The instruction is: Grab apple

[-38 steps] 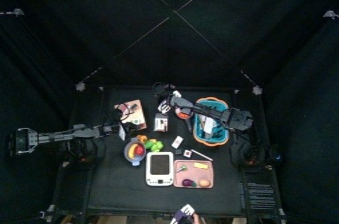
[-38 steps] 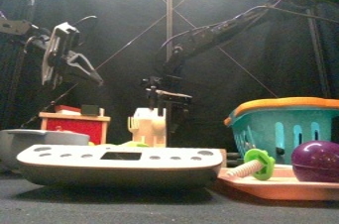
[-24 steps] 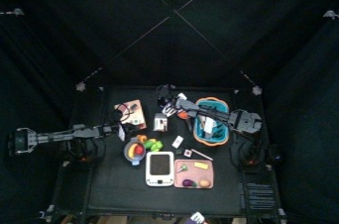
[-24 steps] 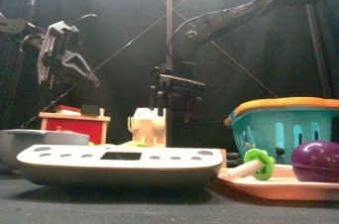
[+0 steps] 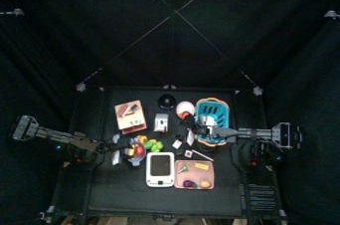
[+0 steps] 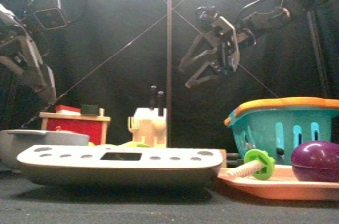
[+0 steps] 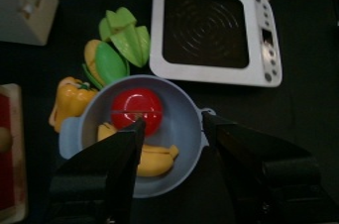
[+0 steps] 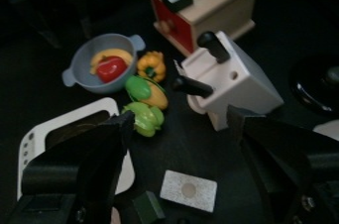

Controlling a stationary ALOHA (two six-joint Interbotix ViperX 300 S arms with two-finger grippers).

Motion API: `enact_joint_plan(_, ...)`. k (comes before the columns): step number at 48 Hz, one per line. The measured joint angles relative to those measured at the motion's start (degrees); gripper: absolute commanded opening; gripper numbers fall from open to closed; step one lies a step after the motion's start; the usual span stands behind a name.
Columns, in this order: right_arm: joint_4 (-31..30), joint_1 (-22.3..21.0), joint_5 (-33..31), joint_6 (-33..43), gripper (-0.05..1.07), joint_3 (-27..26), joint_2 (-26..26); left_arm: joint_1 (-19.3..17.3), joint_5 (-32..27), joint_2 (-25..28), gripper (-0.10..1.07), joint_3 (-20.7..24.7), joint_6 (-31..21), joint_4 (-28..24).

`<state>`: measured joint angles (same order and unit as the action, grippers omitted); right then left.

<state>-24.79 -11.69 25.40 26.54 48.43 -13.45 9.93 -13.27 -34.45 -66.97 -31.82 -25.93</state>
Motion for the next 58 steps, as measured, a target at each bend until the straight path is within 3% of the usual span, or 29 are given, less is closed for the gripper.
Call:
enact_joint_plan(7, -3.08, 0.44, 7.47, 0.0, 1.03, 1.76, 3.52, -3.16, -0.44, 3.43, 0.86, 0.62, 0.0, -1.49)
enact_joint_plan(11, -3.52, 1.14, 7.82, -0.26, 1.03, 1.23, 5.01, -5.45, -0.44, 7.21, 0.86, 1.23, -0.09, -2.46)
enact_joint_plan(20, -6.68, 1.67, 7.38, 0.09, 1.03, 1.23, 5.19, -5.98, -0.44, 12.83, 0.86, 3.69, -0.09, -3.69)
enact_joint_plan(33, -6.86, 1.49, 5.63, -0.09, 1.03, 1.23, 6.06, -6.77, 0.18, 14.33, 0.87, 4.13, -0.26, -4.48)
enact_joint_plan(42, -6.86, 1.32, 5.63, -0.18, 1.03, 0.88, 7.38, -7.38, 0.18, 16.26, 1.0, 5.89, -0.26, -4.31)
enact_joint_plan(53, -6.86, 1.23, 4.22, -0.26, 1.03, -0.44, 9.23, -7.47, 0.18, 19.07, 0.99, 5.89, -0.26, -4.22)
enact_joint_plan(58, -6.94, 1.23, 3.43, -0.18, 1.03, -1.14, 9.93, -7.47, 0.18, 19.16, 0.91, 6.15, -0.35, -4.13)
